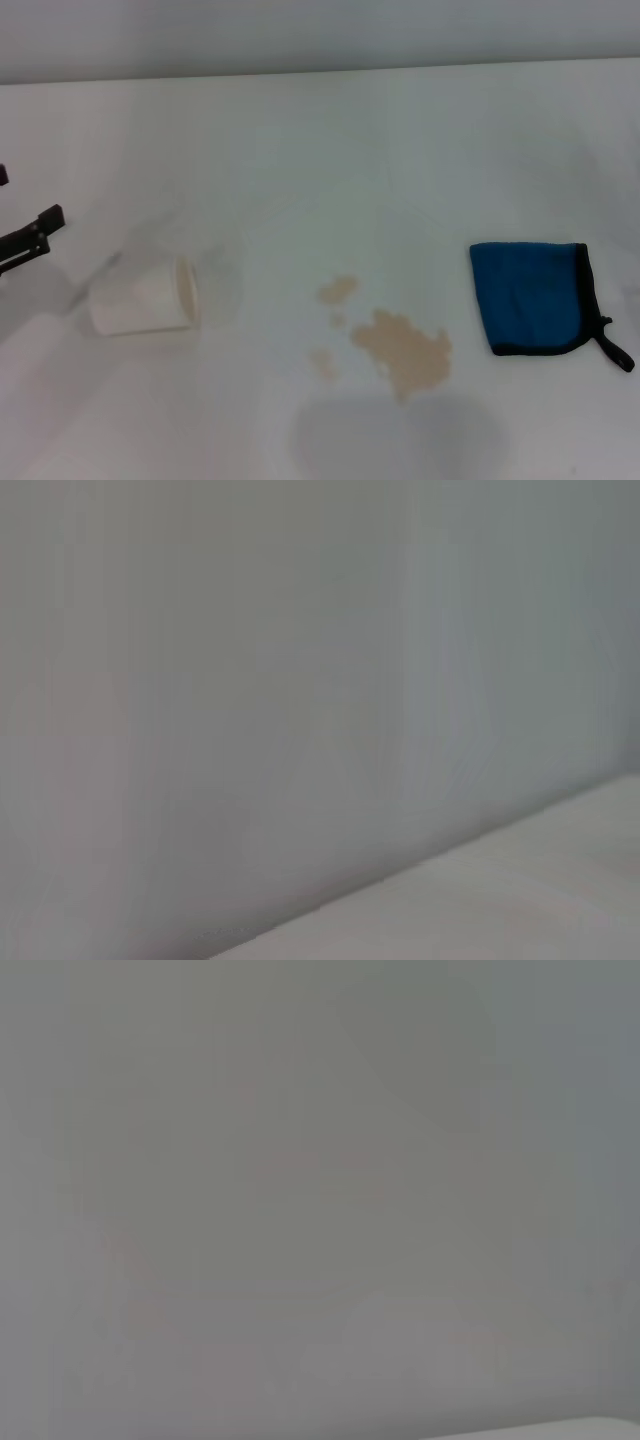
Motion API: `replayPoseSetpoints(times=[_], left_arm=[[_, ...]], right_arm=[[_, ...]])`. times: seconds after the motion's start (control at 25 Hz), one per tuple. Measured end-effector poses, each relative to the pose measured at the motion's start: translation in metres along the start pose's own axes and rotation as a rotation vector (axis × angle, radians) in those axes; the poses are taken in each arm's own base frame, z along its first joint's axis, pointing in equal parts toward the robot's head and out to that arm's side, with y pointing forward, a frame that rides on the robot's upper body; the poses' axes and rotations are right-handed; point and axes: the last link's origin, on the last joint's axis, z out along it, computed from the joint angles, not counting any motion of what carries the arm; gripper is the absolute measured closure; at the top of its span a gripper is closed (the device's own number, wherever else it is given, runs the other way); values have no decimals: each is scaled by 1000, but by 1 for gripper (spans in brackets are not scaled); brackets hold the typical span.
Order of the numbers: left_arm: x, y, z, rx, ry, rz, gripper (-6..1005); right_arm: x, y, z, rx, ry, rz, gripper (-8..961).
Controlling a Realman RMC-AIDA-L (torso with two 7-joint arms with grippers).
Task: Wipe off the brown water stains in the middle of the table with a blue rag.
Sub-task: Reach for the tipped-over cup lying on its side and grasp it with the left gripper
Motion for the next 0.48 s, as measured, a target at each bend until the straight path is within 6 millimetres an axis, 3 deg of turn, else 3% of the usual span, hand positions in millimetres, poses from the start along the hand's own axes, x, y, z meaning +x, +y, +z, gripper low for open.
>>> replayPoseSetpoints(times=[0.48], left_arm=[[38, 0, 29, -209, -235, 95, 132]], right_arm=[[0, 1, 0, -2, 2, 2, 84]])
